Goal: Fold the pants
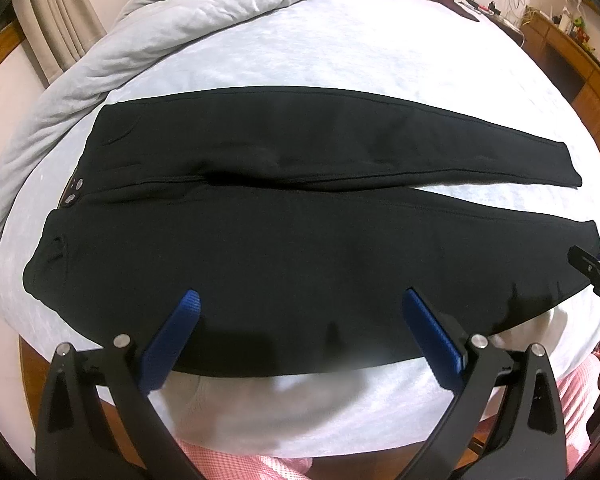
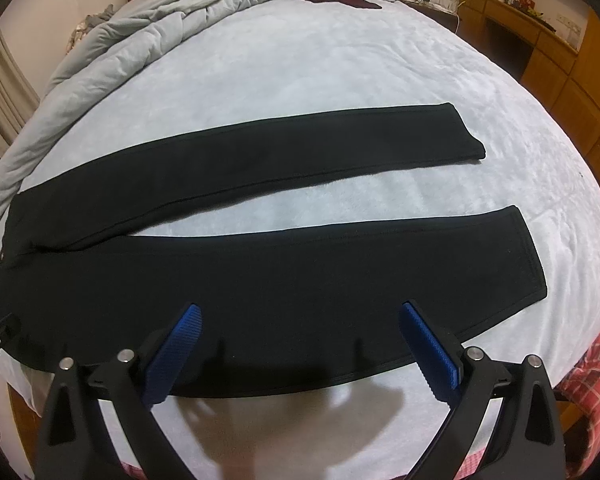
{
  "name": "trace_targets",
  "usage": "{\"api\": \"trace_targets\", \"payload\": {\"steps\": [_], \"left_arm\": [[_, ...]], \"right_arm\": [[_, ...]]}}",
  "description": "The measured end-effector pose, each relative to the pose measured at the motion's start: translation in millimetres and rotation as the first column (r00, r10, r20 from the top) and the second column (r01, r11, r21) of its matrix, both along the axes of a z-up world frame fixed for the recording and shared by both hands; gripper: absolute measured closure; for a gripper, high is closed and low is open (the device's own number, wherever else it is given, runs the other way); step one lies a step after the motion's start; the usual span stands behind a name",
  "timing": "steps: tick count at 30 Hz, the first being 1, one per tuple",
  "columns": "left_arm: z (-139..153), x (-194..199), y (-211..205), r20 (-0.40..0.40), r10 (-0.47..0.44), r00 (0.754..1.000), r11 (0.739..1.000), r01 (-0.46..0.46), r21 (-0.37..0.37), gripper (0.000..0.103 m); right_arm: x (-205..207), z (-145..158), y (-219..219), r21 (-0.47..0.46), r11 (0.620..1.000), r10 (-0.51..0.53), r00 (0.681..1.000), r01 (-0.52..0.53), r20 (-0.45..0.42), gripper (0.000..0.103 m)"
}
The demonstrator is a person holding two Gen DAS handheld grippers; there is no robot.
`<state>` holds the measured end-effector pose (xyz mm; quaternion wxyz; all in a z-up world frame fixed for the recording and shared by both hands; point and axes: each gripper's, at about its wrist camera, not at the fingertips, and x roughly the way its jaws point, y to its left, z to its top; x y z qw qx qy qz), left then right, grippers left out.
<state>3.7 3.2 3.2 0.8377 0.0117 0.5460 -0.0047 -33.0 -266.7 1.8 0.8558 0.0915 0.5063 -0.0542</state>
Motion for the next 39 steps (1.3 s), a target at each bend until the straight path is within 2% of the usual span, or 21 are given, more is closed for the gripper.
{"api": "trace_targets", "payload": {"steps": [12, 16, 20, 23, 25, 28, 29, 34, 37, 39], "left_arm": [[0, 5, -9, -0.002, -0.011, 1.0, 1.0, 0.011, 0.011, 0.003], [-1, 20, -21, -0.012, -0.029, 0.999, 1.0, 0.03, 0.009, 0.003], [1, 50, -41, -0.006, -0.056, 0.998, 0.998, 0.056, -0.015, 0.003], [-1, 83, -65, -0.017, -0.073, 0.997, 0.996, 0.072, -0.049, 0.003], [-6, 107, -82, -0.027, -0.078, 0.997, 0.994, 0.076, -0.08, 0.003], [-18, 145, -110, -0.049, -0.074, 0.996, 0.993, 0.069, -0.092, 0.003], [-24, 160, -121, -0.061, -0.071, 0.996, 0.994, 0.066, -0.084, 0.003], [-42, 205, -153, -0.087, -0.066, 0.994, 0.989, 0.054, -0.134, 0.003], [-56, 225, -171, -0.12, -0.082, 0.989, 0.987, 0.064, -0.151, 0.003], [-65, 234, -184, -0.134, -0.103, 0.986, 0.987, 0.085, -0.14, 0.003]], "right_arm": [[4, -3, -3, 0.003, 1.0, 0.005, 1.0, -0.005, -0.005, 0.004], [18, 4, -24, 0.025, 0.999, 0.023, 1.0, -0.023, 0.01, 0.004], [52, 14, -82, 0.039, 0.999, -0.019, 0.999, 0.018, 0.026, 0.004], [92, 12, -145, -0.005, 0.997, -0.079, 0.997, 0.079, 0.003, 0.004], [115, 5, -171, -0.012, 0.997, -0.076, 0.997, 0.076, -0.025, 0.004], [162, -19, -214, 0.068, 0.996, -0.043, 0.993, 0.05, -0.106, 0.004], [175, -24, -224, 0.07, 0.996, -0.043, 0.992, 0.052, -0.121, 0.004], [221, -55, -242, 0.061, 0.998, 0.028, 0.982, -0.017, -0.185, 0.004], [234, -69, -244, 0.059, 0.997, 0.055, 0.977, -0.044, -0.204, 0.004], [240, -78, -244, 0.098, 0.993, 0.08, 0.974, -0.06, -0.214, 0.011]]}}
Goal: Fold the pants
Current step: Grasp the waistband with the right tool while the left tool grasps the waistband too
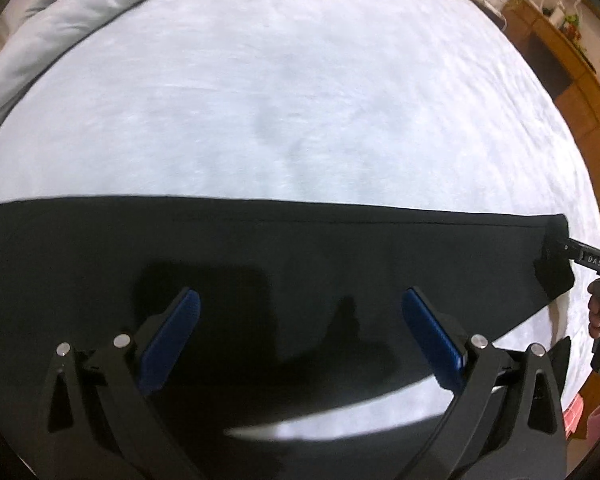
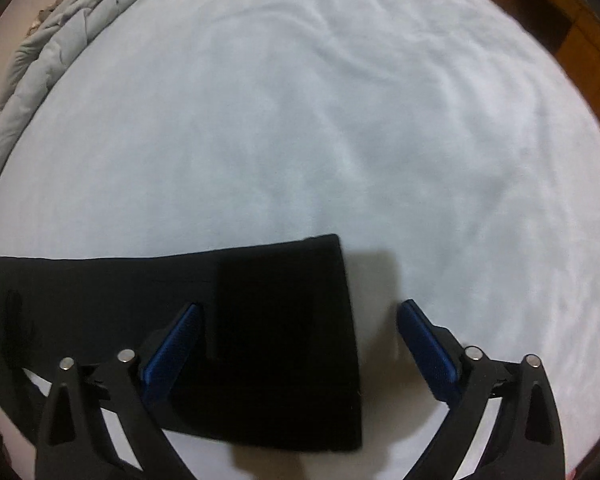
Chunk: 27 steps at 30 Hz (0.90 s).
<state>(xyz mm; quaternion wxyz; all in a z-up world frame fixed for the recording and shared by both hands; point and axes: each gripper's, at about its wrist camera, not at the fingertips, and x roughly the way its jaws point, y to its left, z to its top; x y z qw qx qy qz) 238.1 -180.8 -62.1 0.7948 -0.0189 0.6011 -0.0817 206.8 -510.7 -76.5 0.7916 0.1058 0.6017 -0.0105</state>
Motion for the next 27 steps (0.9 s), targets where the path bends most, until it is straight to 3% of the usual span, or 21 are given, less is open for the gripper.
{"api": "trace_targets", "payload": {"steps": [2, 4, 5, 6, 8, 13, 16, 24, 27], "left_arm": [[-5, 7, -7, -0.004, -0.02, 1.0, 1.0, 0.02, 0.017, 0.003], [-6, 12, -10, 0.007, -0.032, 0.999, 0.999, 0.032, 0.01, 0.003], [-6, 14, -7, 0.012, -0.035, 0.999, 0.999, 0.035, 0.003, 0.003], [-6, 15, -7, 0.018, -0.041, 0.999, 0.999, 0.041, -0.003, 0.003], [-6, 19, -10, 0.023, -0.058, 0.998, 0.998, 0.059, -0.013, 0.003], [-10, 38, -18, 0.047, -0.124, 0.991, 0.992, 0.123, 0.018, 0.003], [-18, 49, -28, 0.015, -0.185, 0.983, 0.983, 0.184, 0.01, 0.003], [-41, 72, -55, -0.081, -0.334, 0.939, 0.943, 0.333, -0.017, 0.003], [-49, 65, -63, -0.096, -0.39, 0.916, 0.918, 0.394, 0.037, 0.005]], "right_arm": [[0, -2, 2, 0.007, 1.0, 0.017, 1.0, -0.017, 0.014, 0.019], [-4, 0, 5, 0.001, 0.999, 0.052, 0.998, -0.052, 0.036, 0.037], [-7, 3, 7, 0.005, 0.997, 0.073, 0.996, -0.073, 0.051, 0.05], [-10, 6, 10, -0.007, 0.997, 0.083, 0.995, -0.083, 0.059, 0.072], [-17, 14, 13, -0.03, 0.992, 0.127, 0.989, -0.125, 0.076, 0.095], [-38, 38, 7, 0.027, 0.985, 0.161, 0.974, -0.168, 0.157, 0.096], [-40, 40, -2, 0.053, 0.985, 0.149, 0.972, -0.161, 0.182, 0.097], [-31, 35, -10, 0.08, 0.986, 0.128, 0.976, -0.144, 0.178, 0.097], [-30, 29, -14, 0.092, 0.987, 0.115, 0.978, -0.133, 0.174, 0.096]]}}
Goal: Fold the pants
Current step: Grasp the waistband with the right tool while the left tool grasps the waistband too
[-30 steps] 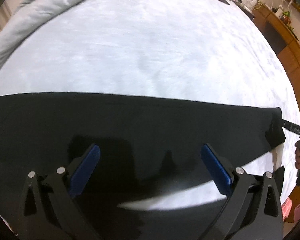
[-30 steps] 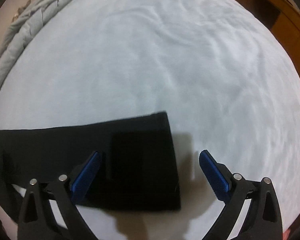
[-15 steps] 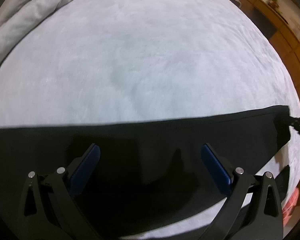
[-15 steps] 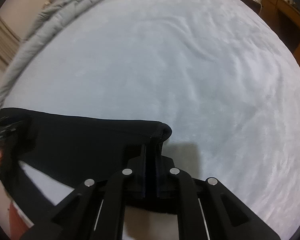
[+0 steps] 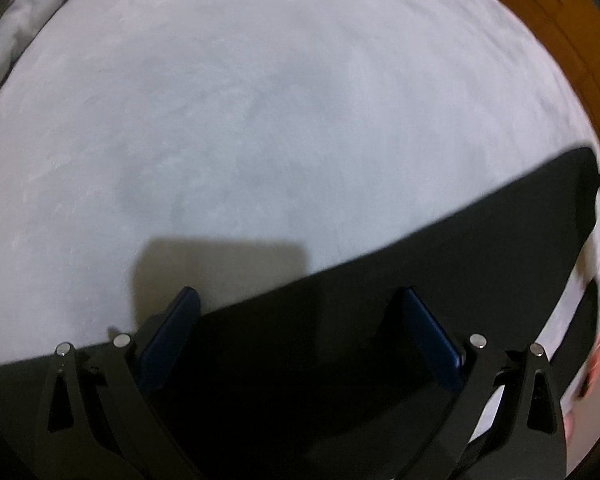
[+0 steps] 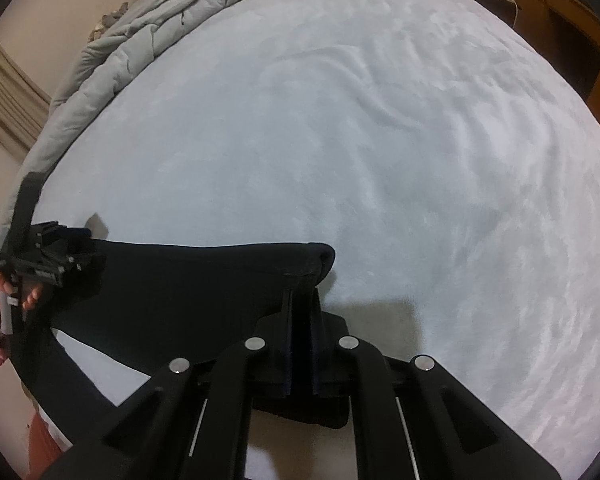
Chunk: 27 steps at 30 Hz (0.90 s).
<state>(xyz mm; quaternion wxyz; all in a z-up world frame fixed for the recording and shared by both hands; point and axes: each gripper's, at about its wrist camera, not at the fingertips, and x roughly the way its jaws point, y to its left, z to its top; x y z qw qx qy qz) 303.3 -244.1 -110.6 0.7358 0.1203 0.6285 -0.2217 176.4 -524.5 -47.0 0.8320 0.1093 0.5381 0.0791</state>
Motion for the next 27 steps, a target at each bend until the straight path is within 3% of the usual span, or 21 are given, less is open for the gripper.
{"api": "trace_targets", "payload": {"steps": [2, 4, 6, 8, 13, 17, 20, 24, 27], "left_arm": [[1, -10, -5, 0.042, -0.047, 0.998, 0.998, 0.046, 0.034, 0.012], [6, -17, -6, 0.061, -0.065, 0.996, 0.997, 0.063, 0.033, 0.034], [10, -21, -6, 0.097, -0.068, 0.993, 0.995, 0.06, 0.074, 0.077], [12, -24, -7, 0.102, -0.07, 0.992, 0.993, 0.059, 0.105, 0.095], [37, -45, 0, 0.181, -0.052, 0.982, 0.996, 0.039, 0.077, 0.1], [75, -91, 14, 0.313, -0.041, 0.949, 0.998, 0.026, 0.05, 0.1], [92, -125, 21, 0.362, -0.053, 0.931, 0.998, 0.042, 0.038, 0.1], [96, -184, 17, 0.387, -0.102, 0.917, 0.995, 0.087, 0.056, 0.1], [90, -215, 25, 0.369, -0.125, 0.921, 0.992, 0.109, 0.063, 0.1]], "right_arm": [[-2, -3, -2, 0.007, 1.0, -0.008, 1.0, 0.008, -0.005, 0.096], [-3, -3, -2, 0.015, 1.0, -0.013, 1.0, 0.013, -0.002, 0.096], [-5, -1, -3, 0.024, 1.0, -0.02, 1.0, 0.02, 0.006, 0.096], [-8, 2, -4, 0.036, 0.999, -0.029, 0.999, 0.029, 0.014, 0.096], [-21, 14, -3, 0.036, 0.999, -0.039, 0.998, 0.038, 0.05, 0.096], [-37, 25, -1, 0.02, 0.999, -0.047, 0.994, 0.045, 0.103, 0.096], [-57, 33, 2, 0.008, 0.999, -0.048, 0.987, 0.047, 0.151, 0.096], [-91, 41, 4, 0.015, 0.999, -0.054, 0.977, 0.052, 0.207, 0.096], [-120, 39, 9, -0.001, 0.999, -0.044, 0.976, 0.046, 0.212, 0.096]]}}
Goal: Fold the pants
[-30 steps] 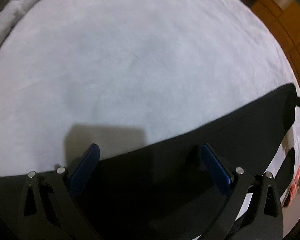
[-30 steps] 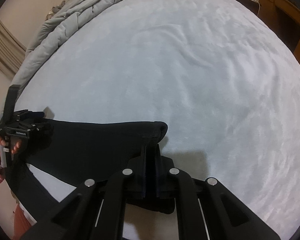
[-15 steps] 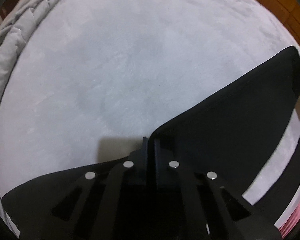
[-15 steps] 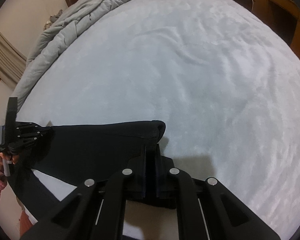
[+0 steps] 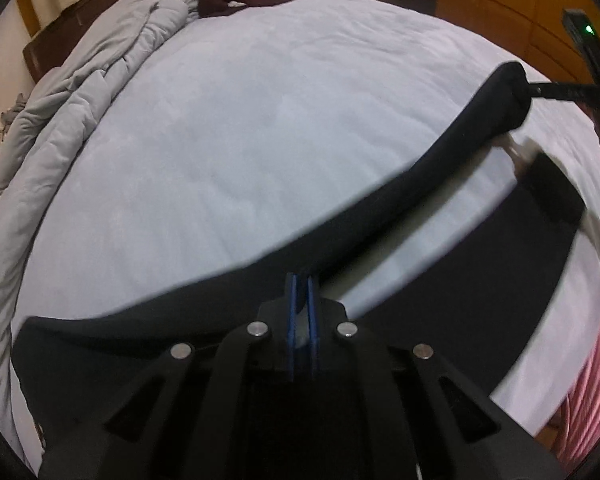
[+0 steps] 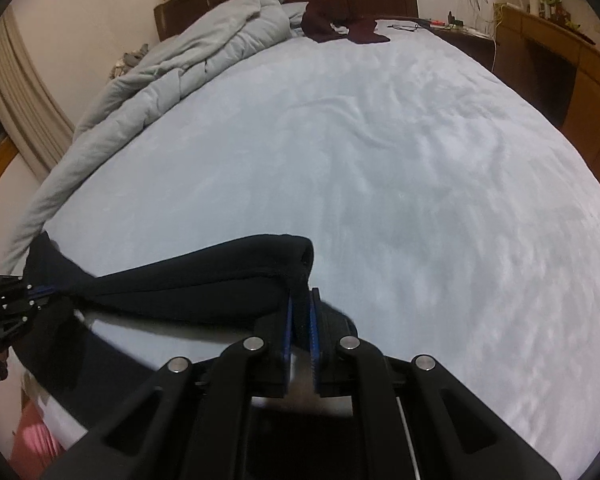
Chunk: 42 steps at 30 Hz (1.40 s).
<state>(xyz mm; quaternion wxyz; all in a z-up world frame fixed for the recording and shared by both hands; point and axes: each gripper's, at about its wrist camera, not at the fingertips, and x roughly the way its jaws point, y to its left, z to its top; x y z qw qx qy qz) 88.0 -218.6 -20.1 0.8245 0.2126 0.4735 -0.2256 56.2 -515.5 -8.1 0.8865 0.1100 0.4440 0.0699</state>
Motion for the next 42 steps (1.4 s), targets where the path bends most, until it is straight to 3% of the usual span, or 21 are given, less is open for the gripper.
{"api": "trace_targets", "payload": {"steps": [4, 7, 11, 16, 21, 25, 28, 29, 31, 32, 33, 36, 39, 41, 42], "left_arm": [[-10, -33, 3, 0.002, -0.026, 1.0, 0.999, 0.026, 0.022, 0.1], [-22, -56, 5, -0.036, -0.031, 0.999, 0.999, 0.032, 0.034, 0.1], [-43, -66, 9, -0.063, -0.025, 0.998, 0.998, 0.029, 0.061, 0.1], [-60, -64, 12, -0.073, 0.0, 0.997, 0.997, 0.005, 0.071, 0.1], [-61, -55, 15, -0.097, 0.012, 0.995, 0.999, -0.007, 0.051, 0.1], [-61, -49, 18, -0.112, 0.012, 0.994, 0.999, -0.007, 0.04, 0.099], [-60, -44, 21, -0.125, 0.022, 0.992, 0.999, -0.019, 0.029, 0.098], [-60, -43, 21, -0.128, 0.024, 0.992, 0.999, -0.021, 0.026, 0.098], [-60, -41, 21, -0.13, 0.023, 0.991, 0.999, -0.02, 0.028, 0.098], [-60, -41, 20, -0.128, 0.021, 0.992, 0.999, -0.017, 0.031, 0.098], [-59, -42, 19, -0.126, 0.02, 0.992, 0.999, -0.016, 0.033, 0.098], [-55, -46, 18, -0.119, 0.01, 0.993, 0.999, -0.006, 0.034, 0.099], [-45, -58, 16, -0.105, -0.031, 0.994, 0.999, 0.034, 0.027, 0.103], [-43, -76, 10, -0.243, -0.088, 0.966, 0.994, 0.069, -0.087, 0.103], [-44, -85, 6, -0.254, -0.098, 0.962, 0.993, 0.079, -0.083, 0.103]], "right_arm": [[-30, -15, 8, -0.031, 0.999, 0.007, 0.998, -0.009, -0.057, 0.095], [-49, -28, 15, -0.076, 0.997, 0.003, 0.994, -0.011, -0.111, 0.089], [-69, -42, 18, -0.074, 0.997, -0.042, 0.976, 0.026, -0.214, 0.067], [-95, -48, 26, 0.042, 0.998, -0.034, 0.953, 0.048, -0.302, 0.064], [-99, -46, 43, 0.192, 0.98, 0.015, 0.949, 0.048, -0.315, 0.051], [-86, -52, 42, 0.282, 0.952, -0.023, 0.947, 0.118, -0.319, 0.045], [-71, -67, 34, 0.363, 0.906, -0.074, 0.928, 0.215, -0.366, 0.044], [-68, -71, 33, 0.378, 0.895, -0.083, 0.923, 0.235, -0.377, 0.044], [-65, -75, 28, 0.415, 0.867, -0.107, 0.918, 0.274, -0.382, 0.063], [-63, -76, 26, 0.419, 0.86, -0.124, 0.917, 0.29, -0.38, 0.082], [-63, -77, 23, 0.424, 0.856, -0.128, 0.916, 0.295, -0.38, 0.092], [-67, -74, 19, 0.423, 0.855, -0.146, 0.921, 0.301, -0.361, 0.099], [-76, -55, 21, 0.35, 0.899, -0.158, 0.94, 0.264, -0.302, 0.1], [-82, -45, 23, 0.319, 0.915, -0.161, 0.947, 0.249, -0.278, 0.1], [-84, -42, 24, 0.315, 0.917, -0.16, 0.948, 0.246, -0.273, 0.1]]}}
